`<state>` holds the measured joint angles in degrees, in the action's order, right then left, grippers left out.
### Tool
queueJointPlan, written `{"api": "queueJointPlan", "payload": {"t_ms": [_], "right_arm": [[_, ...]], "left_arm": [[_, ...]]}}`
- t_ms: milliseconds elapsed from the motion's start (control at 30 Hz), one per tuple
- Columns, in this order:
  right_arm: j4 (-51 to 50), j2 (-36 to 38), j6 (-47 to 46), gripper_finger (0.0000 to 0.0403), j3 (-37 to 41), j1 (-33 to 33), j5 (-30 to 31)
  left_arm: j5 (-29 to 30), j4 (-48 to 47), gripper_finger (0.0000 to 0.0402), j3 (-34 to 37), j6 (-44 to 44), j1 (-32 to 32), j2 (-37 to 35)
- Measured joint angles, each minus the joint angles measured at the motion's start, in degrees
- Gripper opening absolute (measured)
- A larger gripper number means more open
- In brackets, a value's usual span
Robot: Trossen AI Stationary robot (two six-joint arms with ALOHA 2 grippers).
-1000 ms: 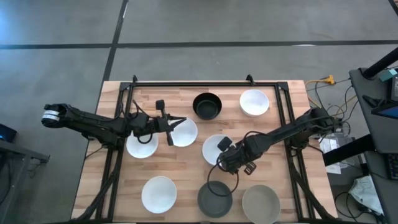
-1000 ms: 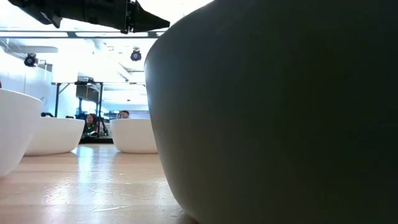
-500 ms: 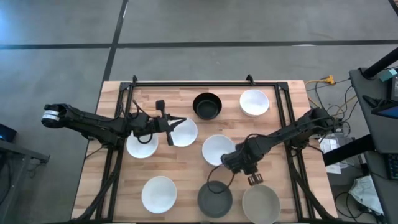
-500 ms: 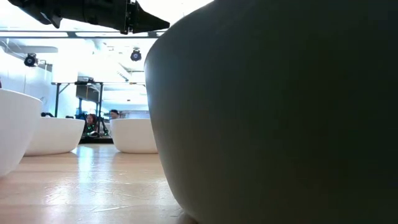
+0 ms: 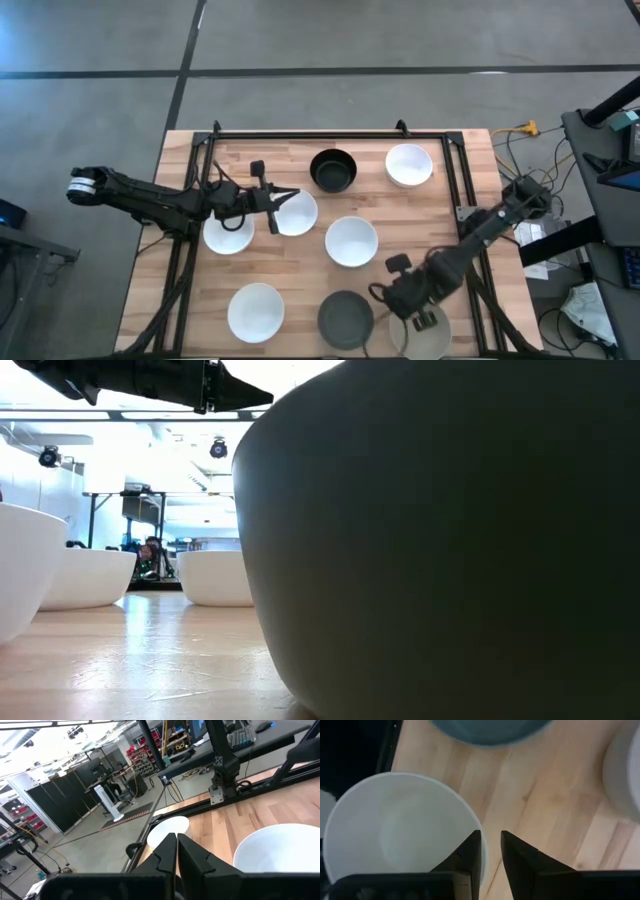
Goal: Nest bowls inside each other
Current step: Stack the gray bowl on top of the white bowl
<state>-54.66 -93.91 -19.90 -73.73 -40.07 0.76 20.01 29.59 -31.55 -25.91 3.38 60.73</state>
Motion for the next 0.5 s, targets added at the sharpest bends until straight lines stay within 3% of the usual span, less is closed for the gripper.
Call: {"api": "queueJointPlan", "payload": {"t_ms": [233,500], "right_arm": [[1.9,0.0,0.82,0.008,2.05,-4.5,7.18],[3.57,0.01,0.83,0.0102,5.95,-3.39,6.58]], "left_arm": [[-0.09,0.09,0.0,-0.26,0.0,0.0,0.0],[-0.2,-0.04,0.0,-0.26,0.0,0.0,0.0]]}}
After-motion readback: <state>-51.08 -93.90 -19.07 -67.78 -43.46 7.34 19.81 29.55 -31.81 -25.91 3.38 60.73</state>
